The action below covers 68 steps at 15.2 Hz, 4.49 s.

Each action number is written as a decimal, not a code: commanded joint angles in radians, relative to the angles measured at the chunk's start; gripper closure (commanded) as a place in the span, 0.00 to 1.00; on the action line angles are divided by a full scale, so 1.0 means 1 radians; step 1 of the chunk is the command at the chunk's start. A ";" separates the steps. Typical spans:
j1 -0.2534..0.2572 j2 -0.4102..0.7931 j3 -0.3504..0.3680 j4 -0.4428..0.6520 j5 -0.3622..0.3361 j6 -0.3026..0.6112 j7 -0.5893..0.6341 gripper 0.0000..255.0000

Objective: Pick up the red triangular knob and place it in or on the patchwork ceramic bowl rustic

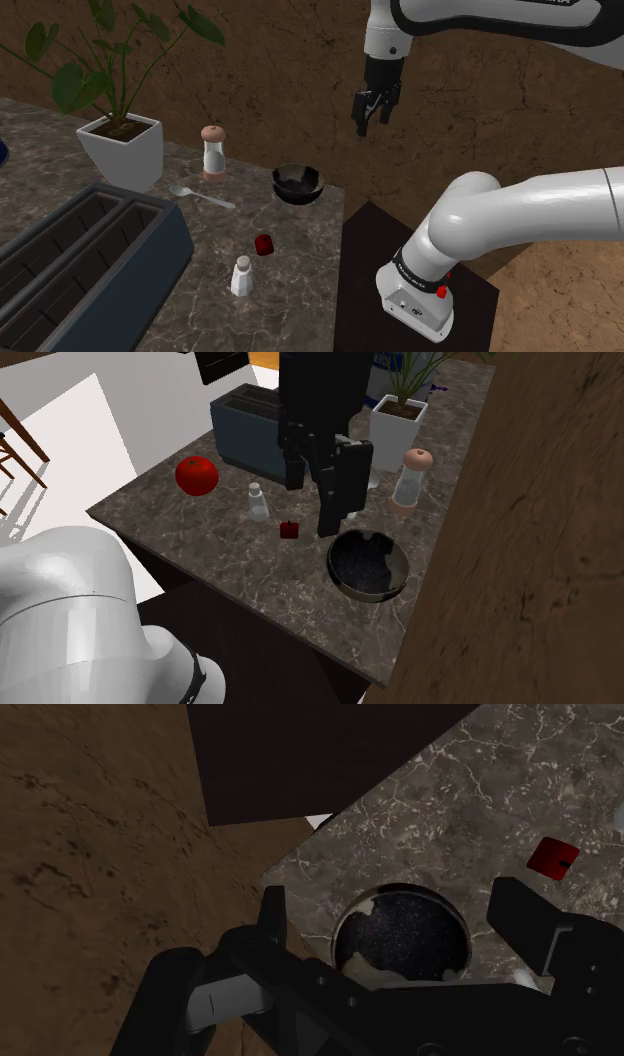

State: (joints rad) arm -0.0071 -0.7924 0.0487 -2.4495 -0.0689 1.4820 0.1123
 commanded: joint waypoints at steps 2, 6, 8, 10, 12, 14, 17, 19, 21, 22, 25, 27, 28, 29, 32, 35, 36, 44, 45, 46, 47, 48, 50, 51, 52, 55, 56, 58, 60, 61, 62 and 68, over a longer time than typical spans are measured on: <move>0.007 0.004 0.012 -0.023 0.013 0.029 0.015 0.00; 0.036 0.037 0.064 -0.103 0.065 0.152 0.073 0.00; 0.052 0.063 0.092 -0.136 0.090 0.217 0.102 0.00; 0.067 0.097 0.120 -0.164 0.114 0.284 0.130 0.00; 0.081 0.138 0.149 -0.186 0.136 0.354 0.158 0.00; 0.095 0.186 0.179 -0.203 0.156 0.425 0.186 0.00; 0.113 0.272 0.225 -0.216 0.180 0.535 0.229 0.00; 0.122 0.337 0.256 -0.217 0.191 0.608 0.259 0.00; 0.128 0.408 0.287 -0.212 0.195 0.681 0.291 0.00; 0.130 0.445 0.302 -0.207 0.194 0.717 0.309 0.00; 0.132 0.564 0.348 -0.183 0.175 0.821 0.368 0.00; 0.131 0.648 0.375 -0.160 0.147 0.886 0.415 0.00; 0.131 0.692 0.387 -0.146 0.127 0.917 0.442 0.00; 0.131 0.736 0.397 -0.131 0.104 0.946 0.471 0.00; 0.133 0.805 0.403 -0.122 0.059 1.004 0.515 0.00; 0.133 0.847 0.399 -0.130 0.026 1.049 0.539 0.00; 0.133 0.861 0.397 -0.132 0.014 1.064 0.547 0.00; 0.134 0.884 0.392 -0.135 -0.007 1.088 0.562 0.00; 0.134 0.884 0.392 -0.135 -0.006 1.087 0.562 0.00; 0.134 0.884 0.392 -0.135 -0.006 1.087 0.562 0.00; 0.134 0.884 0.392 -0.135 -0.006 1.087 0.562 1.00; 0.134 0.884 0.392 -0.135 -0.006 1.087 0.562 1.00; 0.134 0.884 0.392 -0.135 -0.006 1.087 0.562 1.00; 0.134 0.884 0.392 -0.135 -0.006 1.087 0.562 1.00; 0.134 0.884 0.392 -0.135 -0.006 1.087 0.562 1.00; 0.134 0.884 0.392 -0.135 -0.006 1.087 0.562 1.00; 0.134 0.884 0.392 -0.135 -0.006 1.087 0.562 1.00; 0.132 0.852 0.398 -0.135 0.021 1.059 0.542 1.00; 0.132 0.821 0.403 -0.133 0.046 1.029 0.524 1.00; 0.132 0.805 0.404 -0.132 0.058 1.014 0.515 1.00; 0.132 0.790 0.405 -0.130 0.069 0.999 0.507 1.00; 0.138 0.705 0.404 -0.115 0.124 0.906 0.467 1.00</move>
State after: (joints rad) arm 0.1301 -0.0735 0.4532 -2.5690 0.0466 2.4060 0.5856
